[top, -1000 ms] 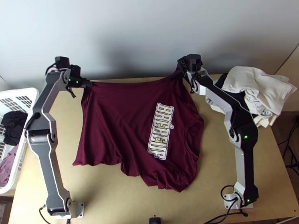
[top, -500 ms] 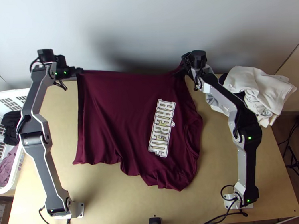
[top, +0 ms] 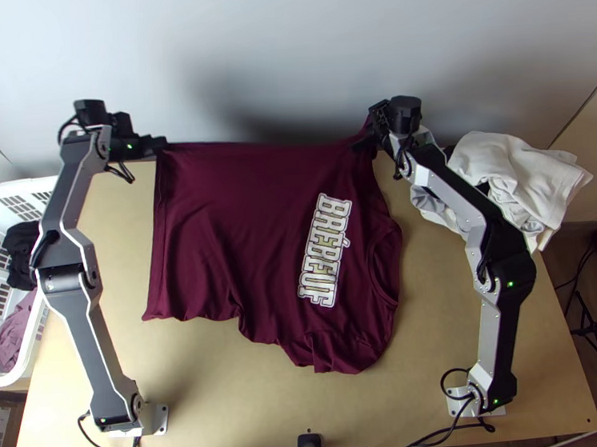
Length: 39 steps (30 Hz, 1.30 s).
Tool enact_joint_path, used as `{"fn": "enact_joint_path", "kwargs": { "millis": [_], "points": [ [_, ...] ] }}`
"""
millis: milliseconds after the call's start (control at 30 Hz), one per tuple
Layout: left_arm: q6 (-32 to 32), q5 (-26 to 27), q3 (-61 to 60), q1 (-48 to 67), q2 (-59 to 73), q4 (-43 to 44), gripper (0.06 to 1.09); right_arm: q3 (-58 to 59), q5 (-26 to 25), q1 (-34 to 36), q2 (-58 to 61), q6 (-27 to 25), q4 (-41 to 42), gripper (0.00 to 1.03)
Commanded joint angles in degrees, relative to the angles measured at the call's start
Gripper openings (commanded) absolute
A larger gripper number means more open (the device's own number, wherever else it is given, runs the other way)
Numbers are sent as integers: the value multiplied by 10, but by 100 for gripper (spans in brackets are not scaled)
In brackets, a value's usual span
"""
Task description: Fold the t-shirt
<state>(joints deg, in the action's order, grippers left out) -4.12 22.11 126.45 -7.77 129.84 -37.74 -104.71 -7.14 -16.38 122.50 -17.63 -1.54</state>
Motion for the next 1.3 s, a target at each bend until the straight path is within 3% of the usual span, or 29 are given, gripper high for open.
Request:
{"fn": "enact_joint_path", "kwargs": {
  "millis": [0, 233, 267, 333, 467, 567, 1133, 1200, 1267],
  "points": [
    [19, 12, -4, 20, 51, 2, 9, 28, 0, -4, 1, -6, 4, 3],
    [15, 11, 5, 30, 95, 34, 9, 28, 0, -5, 20, -7, 11, 3],
    [14, 10, 5, 29, 100, 36, 15, 28, 0, -6, 24, -7, 11, 3],
    [13, 10, 5, 25, 108, 36, 41, 28, 0, -9, 28, -7, 12, 3],
    [15, 8, 5, 17, 112, 39, 65, 20, 0, -15, 37, -6, 12, 3],
    [19, 4, 13, 14, 117, 43, 77, 13, 0, -18, 45, -5, 12, 3],
    [26, -8, 52, 39, 144, 83, 82, 9, 0, -23, 52, -5, 12, 3],
    [28, -13, 53, 39, 144, 74, 80, 9, 0, -23, 50, -6, 11, 3],
    [32, -14, 53, 38, 144, 64, 68, 9, 0, -23, 49, -6, 11, 3]
  ]
}}
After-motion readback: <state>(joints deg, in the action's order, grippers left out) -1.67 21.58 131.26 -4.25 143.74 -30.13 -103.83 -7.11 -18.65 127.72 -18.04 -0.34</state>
